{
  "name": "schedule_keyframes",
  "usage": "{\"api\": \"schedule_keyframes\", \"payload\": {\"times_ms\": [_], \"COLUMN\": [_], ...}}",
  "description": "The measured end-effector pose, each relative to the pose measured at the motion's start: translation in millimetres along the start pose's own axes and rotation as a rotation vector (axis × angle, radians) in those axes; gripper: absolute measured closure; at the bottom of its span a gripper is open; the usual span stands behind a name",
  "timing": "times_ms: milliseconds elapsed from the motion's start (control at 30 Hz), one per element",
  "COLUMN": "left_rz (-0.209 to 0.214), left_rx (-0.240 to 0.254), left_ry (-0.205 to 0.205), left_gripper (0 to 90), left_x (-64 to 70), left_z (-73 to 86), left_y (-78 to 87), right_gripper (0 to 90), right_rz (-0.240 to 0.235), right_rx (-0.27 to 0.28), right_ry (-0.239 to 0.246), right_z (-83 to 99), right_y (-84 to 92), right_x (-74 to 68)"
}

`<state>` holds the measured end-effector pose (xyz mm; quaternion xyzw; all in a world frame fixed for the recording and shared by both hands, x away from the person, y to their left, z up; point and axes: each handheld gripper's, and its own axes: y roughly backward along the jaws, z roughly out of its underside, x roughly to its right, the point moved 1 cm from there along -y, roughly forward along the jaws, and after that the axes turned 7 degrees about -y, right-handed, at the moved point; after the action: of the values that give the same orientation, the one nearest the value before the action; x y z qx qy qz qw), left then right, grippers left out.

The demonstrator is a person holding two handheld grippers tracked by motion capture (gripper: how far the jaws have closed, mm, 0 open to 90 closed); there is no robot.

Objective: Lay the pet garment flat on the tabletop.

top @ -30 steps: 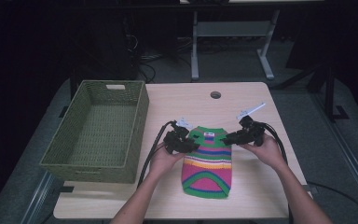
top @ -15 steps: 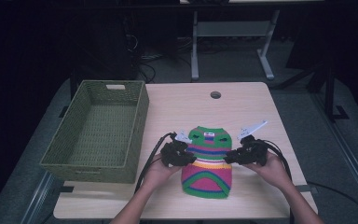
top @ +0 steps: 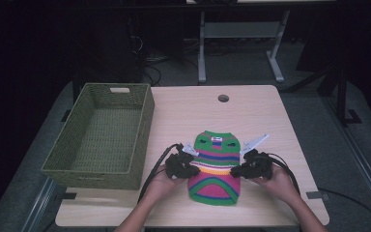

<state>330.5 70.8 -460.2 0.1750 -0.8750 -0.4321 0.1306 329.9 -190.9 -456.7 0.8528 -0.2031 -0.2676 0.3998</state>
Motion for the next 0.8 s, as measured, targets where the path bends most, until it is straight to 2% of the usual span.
{"api": "schedule_keyframes", "payload": {"times_ms": [167, 233, 267, 367, 400, 500, 667, 800], "left_rz": [0.007, 0.005, 0.003, 0.012, 0.010, 0.010, 0.001, -0.007], "left_rx": [0.001, 0.003, 0.015, 0.004, 0.024, 0.015, 0.032, 0.053], "left_ry": [0.004, 0.005, 0.020, 0.006, 0.028, 0.015, 0.033, 0.049], "left_gripper": [83.6, 82.5, 82.5, 81.5, 81.2, 81.2, 81.1, 81.0], "left_x": [-1.9, -2.1, -1.2, -3.3, -2.9, -4.1, -5.9, -6.9], "left_z": [1.0, 1.1, 0.9, 0.9, 0.5, 0.4, -0.7, -1.4], "left_y": [-0.2, -0.4, -1.3, -0.8, -2.5, -2.4, -4.4, -6.6], "right_gripper": [77.9, 77.9, 77.9, 77.9, 77.6, 77.4, 76.3, 76.1], "right_rz": [0.010, 0.000, 0.000, 0.006, 0.010, 0.018, 0.039, 0.037], "right_rx": [-0.021, -0.013, -0.013, -0.010, -0.003, -0.001, 0.004, 0.014], "right_ry": [-0.005, -0.020, -0.020, -0.024, -0.033, -0.032, -0.036, -0.052], "right_z": [0.8, 1.1, 1.1, 1.0, 1.2, 1.3, -0.9, -1.1], "right_y": [-6.1, -6.2, -6.2, -5.4, -5.1, -4.9, -4.5, -4.3], "right_x": [5.9, 8.4, 8.4, 11.9, 13.7, 14.3, 18.1, 20.5]}}
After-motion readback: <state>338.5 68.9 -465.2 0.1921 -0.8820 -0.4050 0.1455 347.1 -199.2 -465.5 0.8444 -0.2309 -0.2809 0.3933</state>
